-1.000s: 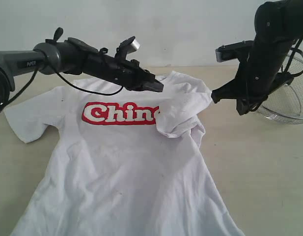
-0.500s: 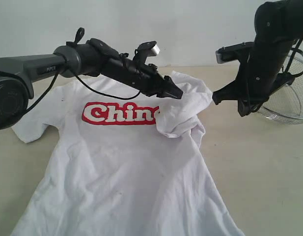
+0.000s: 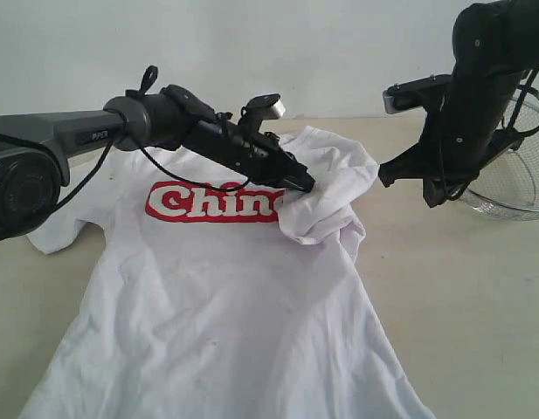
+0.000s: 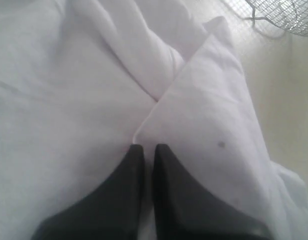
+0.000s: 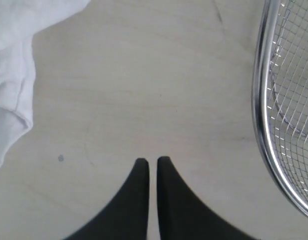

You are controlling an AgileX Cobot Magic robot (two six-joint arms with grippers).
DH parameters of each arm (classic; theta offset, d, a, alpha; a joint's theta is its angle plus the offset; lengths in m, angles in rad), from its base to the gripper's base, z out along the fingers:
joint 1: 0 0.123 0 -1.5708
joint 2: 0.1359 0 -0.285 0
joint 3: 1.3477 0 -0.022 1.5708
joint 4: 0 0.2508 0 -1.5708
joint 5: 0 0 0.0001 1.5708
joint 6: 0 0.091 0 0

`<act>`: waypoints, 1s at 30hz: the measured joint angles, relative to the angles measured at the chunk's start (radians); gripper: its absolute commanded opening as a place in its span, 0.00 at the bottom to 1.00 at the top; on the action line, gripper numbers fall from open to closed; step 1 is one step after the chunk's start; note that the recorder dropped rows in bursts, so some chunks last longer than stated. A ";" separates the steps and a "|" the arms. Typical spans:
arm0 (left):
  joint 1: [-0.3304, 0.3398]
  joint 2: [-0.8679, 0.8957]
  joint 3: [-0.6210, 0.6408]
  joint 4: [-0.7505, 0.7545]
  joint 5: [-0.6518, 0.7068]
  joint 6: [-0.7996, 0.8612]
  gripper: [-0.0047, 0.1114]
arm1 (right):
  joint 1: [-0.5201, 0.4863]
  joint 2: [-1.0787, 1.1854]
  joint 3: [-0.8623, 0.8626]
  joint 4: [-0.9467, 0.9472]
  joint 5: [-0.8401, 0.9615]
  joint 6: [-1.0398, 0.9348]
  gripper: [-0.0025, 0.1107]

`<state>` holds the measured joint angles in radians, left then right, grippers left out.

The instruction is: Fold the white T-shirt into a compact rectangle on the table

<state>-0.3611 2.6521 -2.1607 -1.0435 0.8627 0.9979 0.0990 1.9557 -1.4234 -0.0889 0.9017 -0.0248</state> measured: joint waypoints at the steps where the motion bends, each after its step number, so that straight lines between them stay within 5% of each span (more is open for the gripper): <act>1: 0.000 0.000 0.000 0.000 0.002 0.000 0.08 | 0.000 0.000 0.000 0.000 0.000 0.000 0.02; 14: 0.006 -0.014 -0.048 0.009 0.019 -0.033 0.08 | 0.000 0.000 0.000 0.000 -0.002 0.000 0.02; 30: 0.104 -0.039 -0.051 0.120 0.064 -0.135 0.08 | 0.000 0.000 0.000 -0.004 0.000 -0.002 0.02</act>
<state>-0.2576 2.6133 -2.2112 -0.9237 0.9265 0.8630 0.0990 1.9557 -1.4234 -0.0925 0.9018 -0.0268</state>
